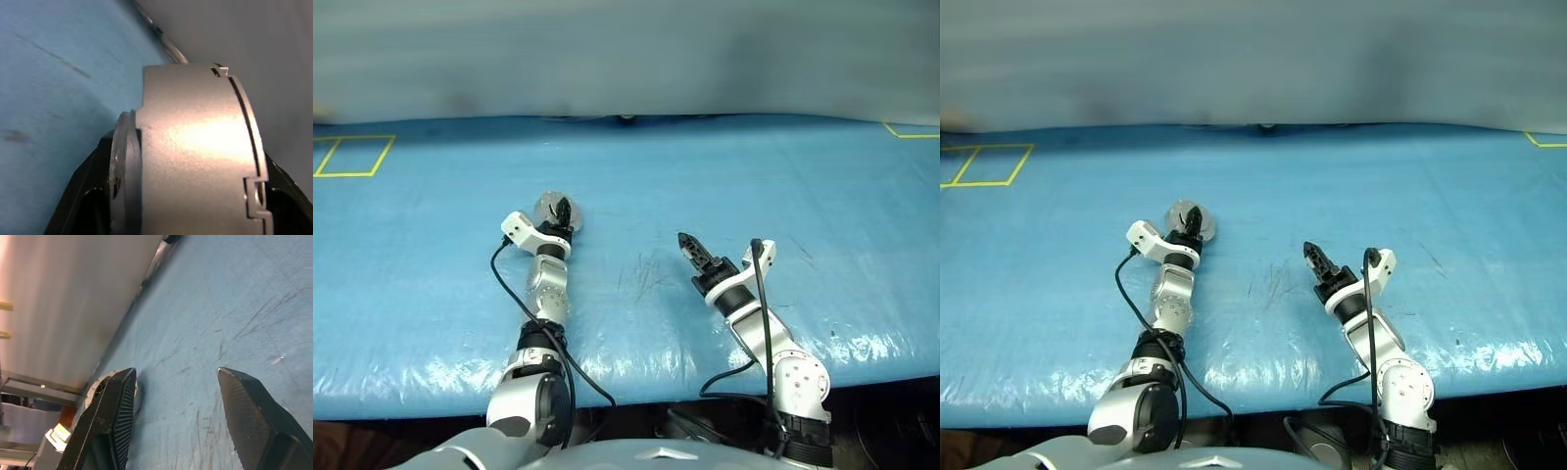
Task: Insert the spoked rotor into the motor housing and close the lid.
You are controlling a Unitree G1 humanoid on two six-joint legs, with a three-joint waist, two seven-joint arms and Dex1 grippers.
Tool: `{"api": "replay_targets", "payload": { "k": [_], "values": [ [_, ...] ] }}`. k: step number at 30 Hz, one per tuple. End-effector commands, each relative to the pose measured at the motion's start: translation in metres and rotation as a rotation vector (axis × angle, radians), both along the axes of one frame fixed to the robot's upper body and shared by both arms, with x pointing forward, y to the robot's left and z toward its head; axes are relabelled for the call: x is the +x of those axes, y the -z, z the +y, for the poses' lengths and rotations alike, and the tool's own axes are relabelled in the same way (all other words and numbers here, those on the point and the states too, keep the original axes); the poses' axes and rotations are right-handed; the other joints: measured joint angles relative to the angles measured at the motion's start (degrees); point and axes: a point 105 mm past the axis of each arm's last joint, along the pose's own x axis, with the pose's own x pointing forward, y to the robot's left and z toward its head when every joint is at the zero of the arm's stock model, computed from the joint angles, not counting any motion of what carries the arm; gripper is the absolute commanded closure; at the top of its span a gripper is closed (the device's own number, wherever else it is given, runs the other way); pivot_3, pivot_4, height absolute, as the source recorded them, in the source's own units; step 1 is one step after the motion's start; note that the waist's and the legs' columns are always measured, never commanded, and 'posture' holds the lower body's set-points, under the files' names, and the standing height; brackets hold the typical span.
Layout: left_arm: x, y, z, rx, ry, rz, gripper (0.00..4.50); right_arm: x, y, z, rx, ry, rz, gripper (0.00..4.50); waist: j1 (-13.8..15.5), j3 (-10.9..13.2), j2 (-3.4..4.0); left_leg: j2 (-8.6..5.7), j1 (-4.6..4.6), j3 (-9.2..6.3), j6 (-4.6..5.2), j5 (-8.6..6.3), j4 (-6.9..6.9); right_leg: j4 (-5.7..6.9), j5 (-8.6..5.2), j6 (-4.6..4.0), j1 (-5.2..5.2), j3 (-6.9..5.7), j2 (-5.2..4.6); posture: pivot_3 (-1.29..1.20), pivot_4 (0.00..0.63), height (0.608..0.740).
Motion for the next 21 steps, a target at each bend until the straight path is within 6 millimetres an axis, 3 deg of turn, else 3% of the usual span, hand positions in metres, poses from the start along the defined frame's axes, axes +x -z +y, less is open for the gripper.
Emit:
{"api": "replay_targets", "payload": {
  "k": [1,3,8,14,18,21],
  "values": [
    [0.006,-0.018,0.006,0.048,-0.052,-0.061,1.78,-0.001,-0.011,-0.004,0.001,0.016,-0.049,1.75,0.02,0.00,0.00,0.00,0.00,0.00,0.00,0.00,0.03,0.00,0.01,0.01,0.00,0.00,0.00,0.00,0.150,0.740],
    [0.006,-0.017,0.008,0.067,-0.071,-0.055,1.54,-0.001,-0.011,-0.004,-0.003,0.014,-0.048,1.72,0.05,-0.01,-0.01,0.00,0.00,0.00,0.01,0.00,0.08,0.02,0.03,0.03,0.03,-0.01,0.00,0.00,0.150,0.740],
    [0.002,-0.017,0.017,0.116,-0.133,-0.044,0.04,0.000,-0.010,-0.003,-0.010,0.007,-0.042,1.71,0.10,-0.01,-0.01,-0.01,0.00,0.00,0.02,0.00,0.15,0.03,0.06,0.06,0.05,-0.01,0.01,0.00,0.150,0.740],
    [-0.008,-0.023,0.036,0.176,-0.233,-0.057,0.04,0.001,-0.005,-0.004,-0.025,0.005,-0.014,1.71,0.02,-0.01,-0.01,-0.01,0.01,0.01,0.02,0.00,0.16,0.06,0.07,0.06,0.05,0.00,0.02,0.00,0.150,0.740],
    [-0.022,-0.040,0.061,0.378,-0.357,-0.098,0.04,0.003,-0.005,-0.007,-0.066,0.020,-0.019,1.71,-0.01,-0.01,-0.01,0.00,0.01,0.04,0.01,0.00,0.16,0.10,0.07,0.05,0.02,0.05,0.03,0.00,0.150,0.740],
    [-0.026,-0.049,0.067,0.455,-0.401,-0.121,0.04,0.004,-0.006,-0.013,-0.132,0.037,-0.038,1.71,0.20,-0.02,-0.02,0.00,0.05,0.06,-0.02,0.02,0.19,0.22,0.08,0.04,0.02,0.07,0.03,0.00,0.150,0.740]
  ]
}}
